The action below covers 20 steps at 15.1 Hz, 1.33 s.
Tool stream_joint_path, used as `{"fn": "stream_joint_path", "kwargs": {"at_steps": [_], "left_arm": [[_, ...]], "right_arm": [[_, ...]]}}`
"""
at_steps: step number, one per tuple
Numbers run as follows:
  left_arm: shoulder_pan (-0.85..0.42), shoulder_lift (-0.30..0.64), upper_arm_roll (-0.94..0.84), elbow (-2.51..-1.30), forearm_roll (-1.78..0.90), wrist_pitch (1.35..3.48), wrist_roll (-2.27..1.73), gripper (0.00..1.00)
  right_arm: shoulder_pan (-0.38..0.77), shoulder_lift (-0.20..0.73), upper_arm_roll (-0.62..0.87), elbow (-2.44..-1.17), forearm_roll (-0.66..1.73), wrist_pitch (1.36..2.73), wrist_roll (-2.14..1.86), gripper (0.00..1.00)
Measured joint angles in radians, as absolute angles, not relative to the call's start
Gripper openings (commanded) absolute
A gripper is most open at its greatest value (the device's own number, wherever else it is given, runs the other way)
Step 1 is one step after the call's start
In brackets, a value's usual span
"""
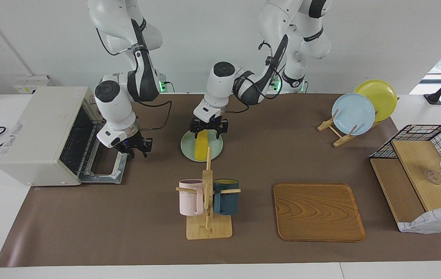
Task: Put corn in oven
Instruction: 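Lower the corn onto the green plate while the right gripper opens the oven, then withdraw the left gripper while the right gripper reaches the green plate, then grasp the green plate rim with the right gripper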
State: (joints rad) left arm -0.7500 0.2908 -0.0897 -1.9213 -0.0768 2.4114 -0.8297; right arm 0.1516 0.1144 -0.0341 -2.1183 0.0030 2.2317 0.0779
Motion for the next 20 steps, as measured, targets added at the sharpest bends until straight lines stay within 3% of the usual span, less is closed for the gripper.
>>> {"fn": "stream_joint_path", "kwargs": {"at_steps": [4, 8, 10, 15, 19, 20], "left_arm": [[-0.575, 0.169, -0.082, -1.870, -0.077, 2.153, -0.680, 1.00], [-0.367, 0.092, -0.076, -1.758, -0.077, 1.902, -0.475, 1.00], [-0.277, 0.066, -0.075, -1.727, -0.077, 1.838, -0.389, 1.00], [-0.180, 0.002, -0.074, -1.718, -0.055, 1.719, -0.260, 1.00], [-0.165, -0.035, -0.074, -1.718, -0.042, 1.647, -0.256, 1.00], [-0.165, -0.040, -0.074, -1.718, -0.041, 1.629, -0.256, 1.00]], "right_arm": [[0.154, 0.115, -0.032, -2.095, 0.004, 2.207, 0.078, 0.56], [0.227, 0.119, -0.021, -2.039, 0.007, 2.147, 0.136, 0.79], [0.298, 0.134, -0.019, -1.963, 0.009, 2.089, 0.249, 1.00], [0.556, 0.259, -0.014, -1.763, 0.003, 1.996, 0.624, 1.00], [0.720, 0.408, -0.013, -1.704, -0.063, 2.065, 0.843, 1.00], [0.730, 0.433, -0.013, -1.705, -0.067, 2.085, 0.857, 0.92]]}}
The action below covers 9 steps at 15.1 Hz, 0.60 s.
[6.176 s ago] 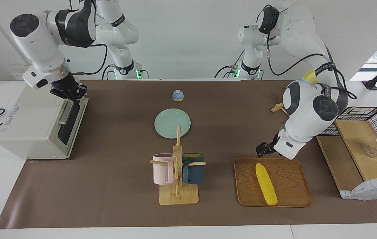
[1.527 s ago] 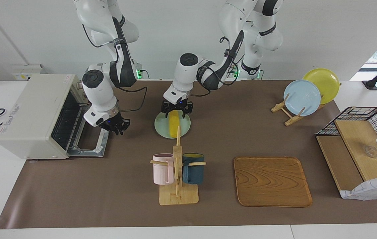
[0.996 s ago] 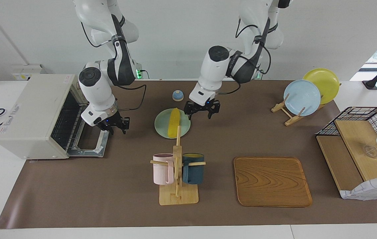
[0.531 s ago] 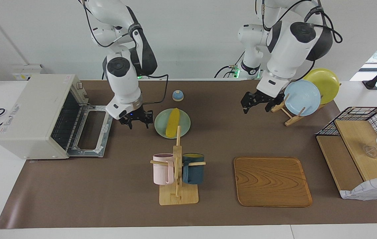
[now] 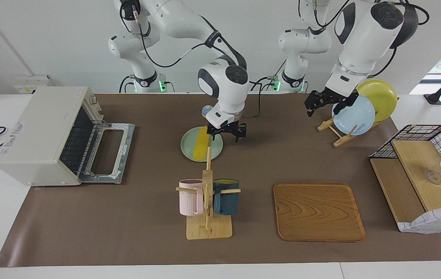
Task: Put corn in oven
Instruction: 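Grasp the green plate rim with the right gripper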
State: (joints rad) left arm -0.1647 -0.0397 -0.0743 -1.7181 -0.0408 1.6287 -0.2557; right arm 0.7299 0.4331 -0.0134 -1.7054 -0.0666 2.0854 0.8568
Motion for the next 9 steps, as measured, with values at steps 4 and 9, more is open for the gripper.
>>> {"fn": "stream_joint_path", "kwargs": {"at_steps": [4, 9], "left_arm": [[-0.165, -0.051, -0.076, -1.718, -0.035, 1.559, -0.256, 1.00], [-0.165, -0.051, -0.084, -1.697, -0.028, 1.554, -0.252, 1.00]], "right_arm": [[0.721, 0.462, -0.025, -1.719, -0.067, 2.113, 0.858, 0.59], [0.722, 0.452, -0.025, -1.763, -0.067, 2.133, 0.858, 0.37]]}}
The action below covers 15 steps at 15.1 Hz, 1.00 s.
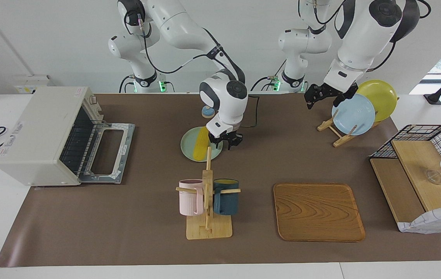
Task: Put corn in oven
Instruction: 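Grasp the green plate rim with the right gripper, then carry the plate with the corn to the open oven with the right gripper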
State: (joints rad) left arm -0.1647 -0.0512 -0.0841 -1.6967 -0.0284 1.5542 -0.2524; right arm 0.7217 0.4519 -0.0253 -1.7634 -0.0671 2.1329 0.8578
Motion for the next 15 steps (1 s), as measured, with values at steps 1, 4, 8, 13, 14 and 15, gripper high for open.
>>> {"fn": "stream_joint_path", "kwargs": {"at_steps": [1, 4, 8, 13, 14, 15], "left_arm": [[-0.165, -0.049, -0.085, -1.681, -0.028, 1.548, -0.252, 1.00], [-0.165, -0.043, -0.085, -1.652, -0.028, 1.528, -0.251, 1.00], [-0.165, -0.035, -0.085, -1.652, -0.028, 1.528, -0.251, 1.00], [-0.156, -0.033, -0.084, -1.650, -0.028, 1.530, -0.251, 1.00], [-0.154, -0.032, -0.085, -1.650, -0.028, 1.530, -0.251, 1.00], [-0.152, -0.032, -0.085, -1.650, -0.028, 1.530, -0.251, 1.00]], "right_arm": [[0.722, 0.451, -0.025, -1.765, -0.067, 2.133, 0.858, 0.23], [0.722, 0.449, -0.025, -1.769, -0.067, 2.133, 0.858, 0.00], [0.717, 0.431, -0.026, -1.774, -0.071, 2.108, 0.838, 0.00], [0.623, 0.394, -0.035, -1.689, -0.145, 1.921, 0.637, 0.00], [0.579, 0.368, -0.037, -1.684, -0.145, 1.885, 0.572, 0.00], [0.531, 0.336, -0.038, -1.686, -0.145, 1.851, 0.511, 0.00]]}}
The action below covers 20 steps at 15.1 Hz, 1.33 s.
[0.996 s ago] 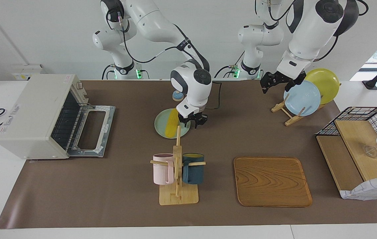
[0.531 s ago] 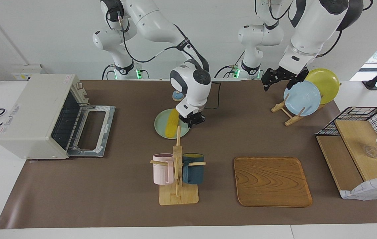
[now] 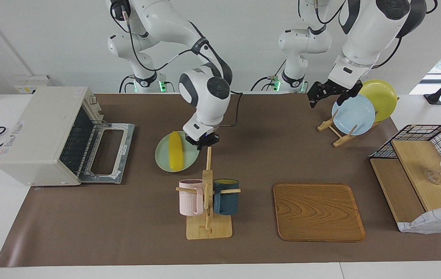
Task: Put corn in oven
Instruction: 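Carry the plate with the corn to the open oven with the right gripper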
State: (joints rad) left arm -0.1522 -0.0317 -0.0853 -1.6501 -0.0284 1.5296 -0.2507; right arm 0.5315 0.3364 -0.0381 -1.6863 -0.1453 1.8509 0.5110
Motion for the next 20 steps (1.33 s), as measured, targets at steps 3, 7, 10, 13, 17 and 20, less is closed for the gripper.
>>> {"fn": "stream_joint_path", "kwargs": {"at_steps": [3, 7, 10, 13, 17, 20], "left_arm": [[-0.152, -0.029, -0.086, -1.650, -0.028, 1.530, -0.251, 1.00], [-0.151, -0.028, -0.089, -1.650, -0.028, 1.530, -0.250, 1.00], [-0.151, -0.028, -0.098, -1.650, -0.028, 1.530, -0.250, 1.00], [-0.134, -0.027, -0.116, -1.650, -0.028, 1.530, -0.250, 1.00], [-0.130, -0.027, -0.123, -1.649, -0.028, 1.530, -0.250, 1.00], [-0.126, -0.027, -0.123, -1.649, -0.028, 1.531, -0.250, 1.00]], "right_arm": [[0.432, 0.233, -0.040, -1.738, -0.147, 1.775, 0.384, 0.00], [0.357, 0.147, -0.040, -1.864, -0.187, 1.748, 0.313, 0.00], [0.272, 0.126, -0.041, -1.924, -0.222, 1.748, 0.236, 0.00], [0.201, 0.114, -0.040, -1.942, -0.243, 1.747, 0.157, 0.00], [0.101, 0.106, -0.040, -1.972, -0.244, 1.789, 0.031, 0.00], [0.034, 0.096, -0.040, -2.026, -0.244, 1.860, -0.035, 0.00]]}}
